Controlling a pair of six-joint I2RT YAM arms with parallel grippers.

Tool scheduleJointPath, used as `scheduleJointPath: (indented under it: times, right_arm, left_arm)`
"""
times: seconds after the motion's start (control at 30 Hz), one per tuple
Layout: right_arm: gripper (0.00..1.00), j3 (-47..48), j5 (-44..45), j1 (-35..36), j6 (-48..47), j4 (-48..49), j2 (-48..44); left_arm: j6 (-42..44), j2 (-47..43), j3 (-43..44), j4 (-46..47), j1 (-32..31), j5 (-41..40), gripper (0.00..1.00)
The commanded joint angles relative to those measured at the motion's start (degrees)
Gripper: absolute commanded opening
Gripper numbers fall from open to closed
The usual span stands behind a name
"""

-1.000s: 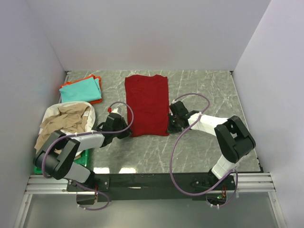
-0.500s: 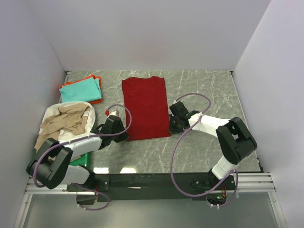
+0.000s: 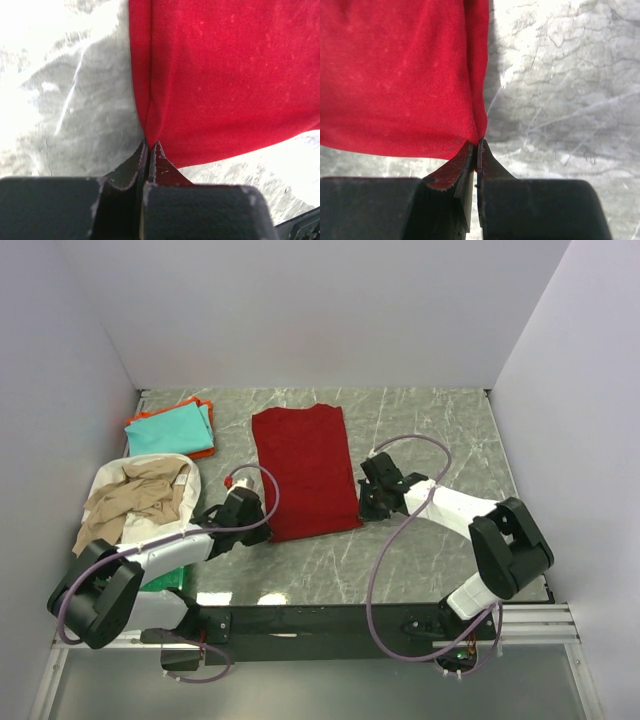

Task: Fold and stack the t-shirts
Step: Fold the tshirt

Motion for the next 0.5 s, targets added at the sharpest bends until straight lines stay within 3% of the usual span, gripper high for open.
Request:
scheduleJointPath:
  times: [0.0,0.47]
  right_arm:
    - [0.00,-1.24,3.34,-0.48,-1.43,-3.61,-4.41]
    - [0.00,-2.82,7.03,3.29,1.39,-11.87,-20.04]
  left_arm:
    - [-0.10,-2.30,1.45,-7.03,-1.30,-4.83,0.00]
    - [-1.86,-15.48,6.81,-20.74,-6.49,-8.61,0.00]
